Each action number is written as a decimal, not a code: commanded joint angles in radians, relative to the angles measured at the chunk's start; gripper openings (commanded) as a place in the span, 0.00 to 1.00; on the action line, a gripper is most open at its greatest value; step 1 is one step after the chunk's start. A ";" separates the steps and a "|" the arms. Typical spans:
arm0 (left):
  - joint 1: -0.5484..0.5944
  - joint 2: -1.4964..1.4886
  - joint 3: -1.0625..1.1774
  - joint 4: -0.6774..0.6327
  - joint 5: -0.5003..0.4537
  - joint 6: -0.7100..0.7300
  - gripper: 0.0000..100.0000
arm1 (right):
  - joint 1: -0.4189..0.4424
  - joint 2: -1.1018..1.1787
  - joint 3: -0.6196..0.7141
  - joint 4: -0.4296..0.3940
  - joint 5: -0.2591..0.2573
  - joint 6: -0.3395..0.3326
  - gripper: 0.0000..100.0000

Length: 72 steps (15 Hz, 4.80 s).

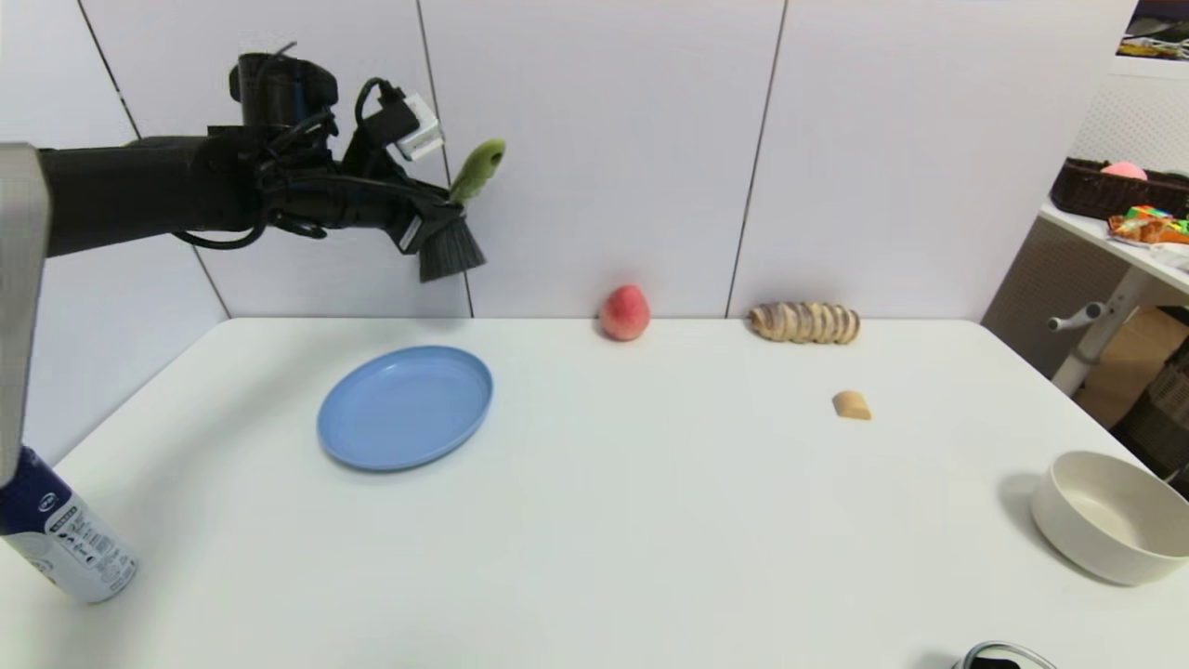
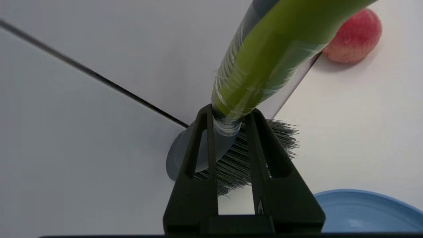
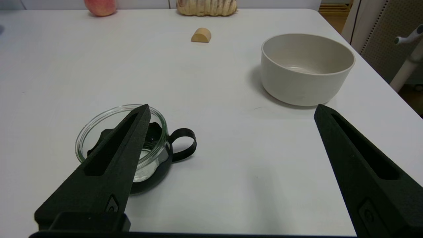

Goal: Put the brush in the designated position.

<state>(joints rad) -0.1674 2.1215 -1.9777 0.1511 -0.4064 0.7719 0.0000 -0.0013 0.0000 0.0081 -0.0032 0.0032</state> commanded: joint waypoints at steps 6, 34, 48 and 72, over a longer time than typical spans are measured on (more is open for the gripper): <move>0.118 0.153 0.000 -0.004 0.000 0.026 0.00 | 0.000 0.001 0.002 0.000 0.000 0.000 1.00; 0.083 0.295 -0.010 -0.028 -0.031 0.167 0.00 | 0.000 0.001 0.002 0.000 0.000 0.000 1.00; 0.051 -0.135 0.100 0.403 -0.023 0.098 1.00 | 0.000 0.001 0.002 0.000 0.000 0.000 1.00; 0.171 -2.123 1.978 -0.153 0.379 -0.663 1.00 | 0.000 0.001 0.002 0.000 0.000 0.000 1.00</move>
<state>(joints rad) 0.0051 0.0528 -0.0147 -0.0017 -0.0317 0.1164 0.0000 -0.0013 0.0000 0.0077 -0.0032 0.0032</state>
